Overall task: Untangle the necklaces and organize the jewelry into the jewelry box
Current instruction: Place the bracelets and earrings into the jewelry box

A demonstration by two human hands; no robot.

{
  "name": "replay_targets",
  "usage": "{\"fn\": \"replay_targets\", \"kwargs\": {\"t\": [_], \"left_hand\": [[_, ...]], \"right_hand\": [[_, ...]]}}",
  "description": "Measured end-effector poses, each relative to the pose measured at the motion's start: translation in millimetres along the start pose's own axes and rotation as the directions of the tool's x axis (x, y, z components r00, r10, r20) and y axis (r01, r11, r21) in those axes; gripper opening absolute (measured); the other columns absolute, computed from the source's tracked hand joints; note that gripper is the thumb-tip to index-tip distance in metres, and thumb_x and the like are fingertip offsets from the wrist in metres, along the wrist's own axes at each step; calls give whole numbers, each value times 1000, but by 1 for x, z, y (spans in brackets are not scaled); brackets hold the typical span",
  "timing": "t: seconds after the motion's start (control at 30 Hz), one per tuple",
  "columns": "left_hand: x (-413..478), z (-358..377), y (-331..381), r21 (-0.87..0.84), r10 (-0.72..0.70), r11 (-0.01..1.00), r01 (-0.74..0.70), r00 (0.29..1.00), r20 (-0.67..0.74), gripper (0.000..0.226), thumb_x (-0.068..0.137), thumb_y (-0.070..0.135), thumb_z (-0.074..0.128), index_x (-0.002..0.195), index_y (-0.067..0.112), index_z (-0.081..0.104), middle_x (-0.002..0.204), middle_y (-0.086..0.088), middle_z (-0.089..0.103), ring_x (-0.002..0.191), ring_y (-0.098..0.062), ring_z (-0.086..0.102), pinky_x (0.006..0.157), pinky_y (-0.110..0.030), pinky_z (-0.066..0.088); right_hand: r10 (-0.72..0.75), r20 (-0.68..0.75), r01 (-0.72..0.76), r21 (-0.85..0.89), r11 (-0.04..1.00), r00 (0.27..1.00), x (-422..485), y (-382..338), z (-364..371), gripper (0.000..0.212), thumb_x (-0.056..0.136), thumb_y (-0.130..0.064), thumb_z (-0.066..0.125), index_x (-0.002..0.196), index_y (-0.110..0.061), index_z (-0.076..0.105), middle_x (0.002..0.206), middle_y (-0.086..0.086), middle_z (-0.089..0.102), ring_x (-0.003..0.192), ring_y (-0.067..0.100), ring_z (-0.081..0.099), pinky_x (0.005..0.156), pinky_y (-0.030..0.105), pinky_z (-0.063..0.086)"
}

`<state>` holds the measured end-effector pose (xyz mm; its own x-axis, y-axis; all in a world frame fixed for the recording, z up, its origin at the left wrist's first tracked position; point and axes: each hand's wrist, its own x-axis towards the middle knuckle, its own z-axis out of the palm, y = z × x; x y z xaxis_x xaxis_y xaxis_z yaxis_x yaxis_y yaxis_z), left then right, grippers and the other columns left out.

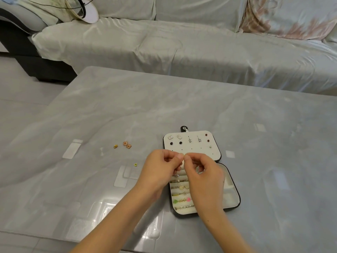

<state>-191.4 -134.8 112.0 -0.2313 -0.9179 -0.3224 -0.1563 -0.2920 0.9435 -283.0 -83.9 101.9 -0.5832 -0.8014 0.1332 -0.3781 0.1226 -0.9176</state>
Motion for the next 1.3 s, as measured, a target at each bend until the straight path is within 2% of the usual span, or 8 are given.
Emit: {"fn": "replay_targets", "kwargs": {"t": [0.13,0.3,0.47,0.77,0.97,1.03,1.17,1.3], "left_hand": [[11,-13,-3,225,136,970,-91,971,-195,15,89,17,61,74,16,65,61,5,61,58,-6,55,59,-17,44],[27,-37,-15,-201,-161,970,137,981,-105,13,85,10,65,73,5,66,54,-1,62,48,-8,54,50,-16,49],[36,-47,-21,-558,-381,757,341,923,47,11,85,5,61,75,1,62,53,-4,65,46,-7,62,43,-15,50],[42,-51,-25,-636,-423,667,388,900,105,15,88,3,57,73,-1,60,52,-7,64,44,-10,63,42,-16,50],[47,-56,-19,-731,-401,584,354,908,120,11,87,-2,55,77,-4,59,56,-10,64,47,-12,64,46,-16,53],[49,-57,-17,-750,-396,561,352,909,130,10,87,-1,56,78,-3,59,59,-9,63,47,-11,63,45,-16,52],[51,-57,-12,-744,-387,573,344,914,125,12,88,2,57,77,-1,59,55,-6,63,46,-9,62,42,-14,49],[53,-55,-8,-744,-393,573,344,912,119,14,88,5,57,75,0,60,54,-5,63,45,-8,62,41,-14,49]], "right_hand": [[-8,-87,12,45,999,996,32,1,-2,17,86,-16,61,73,-27,63,72,-13,64,70,0,57,61,7,40],[-184,253,274,-387,881,950,71,19,21,12,84,-26,64,77,-23,74,77,-11,70,79,14,54,79,33,38],[-242,388,435,-554,709,889,84,28,41,14,81,-25,63,73,-27,75,76,-7,71,80,23,52,73,36,30],[-588,478,730,-604,320,653,75,35,37,22,74,-21,66,53,-21,61,53,-8,51,59,20,43,62,29,16],[-485,647,787,-595,162,589,68,42,29,13,57,-11,69,64,-21,64,61,-8,48,63,20,38,64,30,9],[-497,636,791,-578,201,590,73,40,23,21,56,-10,65,72,-24,69,66,-6,52,62,21,43,65,30,14],[-490,294,553,-623,553,821,109,31,9,26,78,-18,52,92,-21,74,76,1,63,68,28,55,65,32,28],[-169,387,408,-700,586,907,143,32,18,27,93,-37,48,108,-28,69,102,-2,65,99,25,52,82,34,30]]}}
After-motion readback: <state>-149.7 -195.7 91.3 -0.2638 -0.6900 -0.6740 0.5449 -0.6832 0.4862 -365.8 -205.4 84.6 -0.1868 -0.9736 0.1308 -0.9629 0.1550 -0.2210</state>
